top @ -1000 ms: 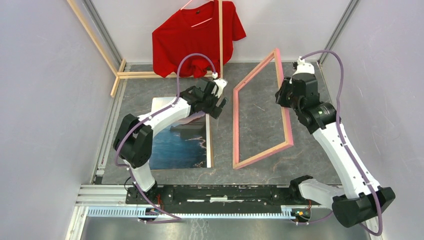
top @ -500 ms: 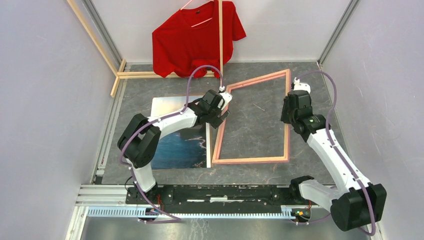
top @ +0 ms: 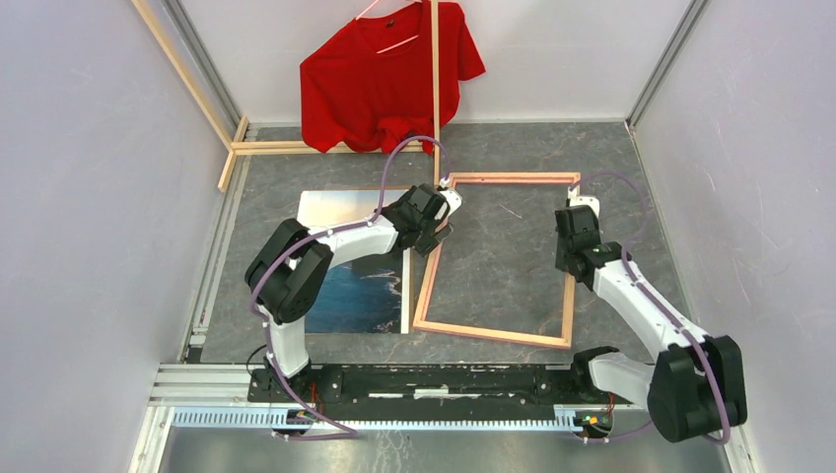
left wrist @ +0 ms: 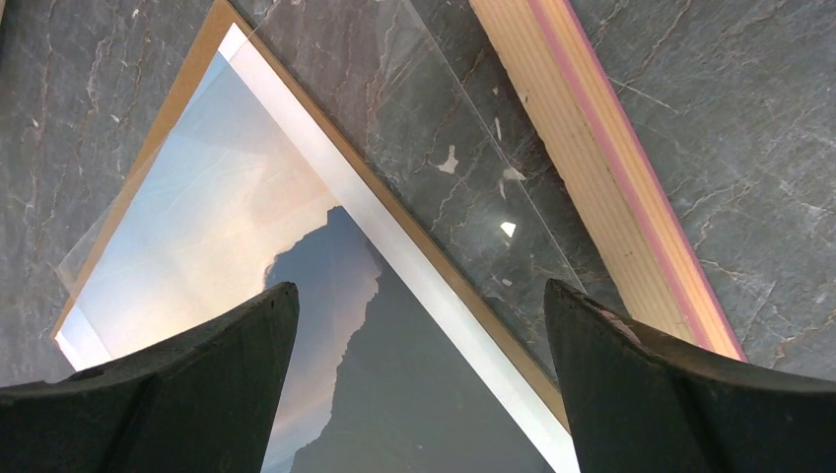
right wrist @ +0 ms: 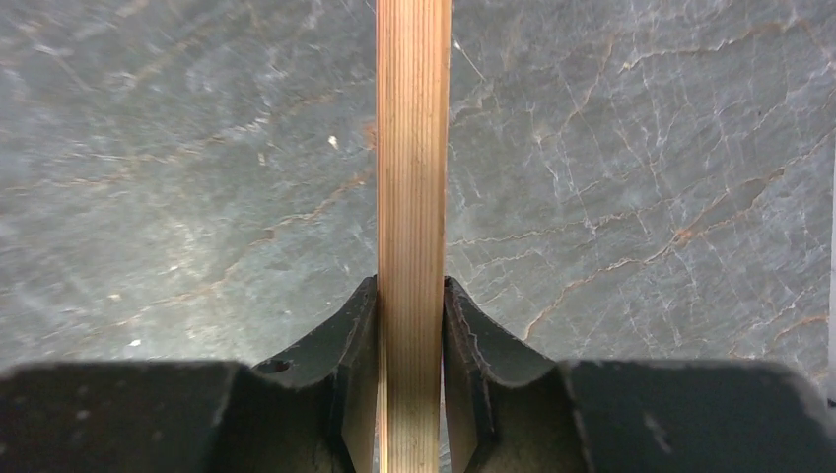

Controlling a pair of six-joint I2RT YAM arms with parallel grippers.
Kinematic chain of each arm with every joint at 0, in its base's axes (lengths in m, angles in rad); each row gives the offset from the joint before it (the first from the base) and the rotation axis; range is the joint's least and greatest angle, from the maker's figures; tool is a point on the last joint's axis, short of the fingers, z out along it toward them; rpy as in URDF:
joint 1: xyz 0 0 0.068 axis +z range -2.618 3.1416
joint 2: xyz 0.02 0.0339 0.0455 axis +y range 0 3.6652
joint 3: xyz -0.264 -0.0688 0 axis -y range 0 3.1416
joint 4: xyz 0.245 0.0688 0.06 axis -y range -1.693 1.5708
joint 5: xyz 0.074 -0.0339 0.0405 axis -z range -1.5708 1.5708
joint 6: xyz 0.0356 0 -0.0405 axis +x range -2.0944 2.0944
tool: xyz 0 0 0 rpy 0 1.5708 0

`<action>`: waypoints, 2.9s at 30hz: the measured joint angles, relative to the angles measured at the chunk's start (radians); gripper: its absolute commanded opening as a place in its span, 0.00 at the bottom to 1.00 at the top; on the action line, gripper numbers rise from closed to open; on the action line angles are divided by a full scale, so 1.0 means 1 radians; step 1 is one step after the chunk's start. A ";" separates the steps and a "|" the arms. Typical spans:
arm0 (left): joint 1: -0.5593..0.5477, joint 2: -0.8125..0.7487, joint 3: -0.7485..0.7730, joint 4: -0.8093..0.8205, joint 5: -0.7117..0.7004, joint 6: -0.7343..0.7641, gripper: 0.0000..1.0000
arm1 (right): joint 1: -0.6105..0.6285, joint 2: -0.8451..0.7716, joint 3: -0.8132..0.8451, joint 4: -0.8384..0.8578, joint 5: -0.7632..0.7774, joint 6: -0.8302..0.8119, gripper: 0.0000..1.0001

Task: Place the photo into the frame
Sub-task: Turn over the photo frame at the center of the board, then move the photo frame to the center of the board.

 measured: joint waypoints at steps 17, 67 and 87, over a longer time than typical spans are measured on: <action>-0.029 0.018 0.000 0.006 -0.008 0.010 1.00 | -0.067 0.291 -0.016 0.201 0.032 -0.027 0.21; 0.662 -0.447 -0.036 -0.352 0.401 0.049 1.00 | 0.416 0.883 0.665 0.201 -0.159 0.122 0.44; 0.783 -0.337 -0.032 -0.380 0.335 0.095 1.00 | 0.410 0.765 0.466 0.253 -0.125 0.045 0.26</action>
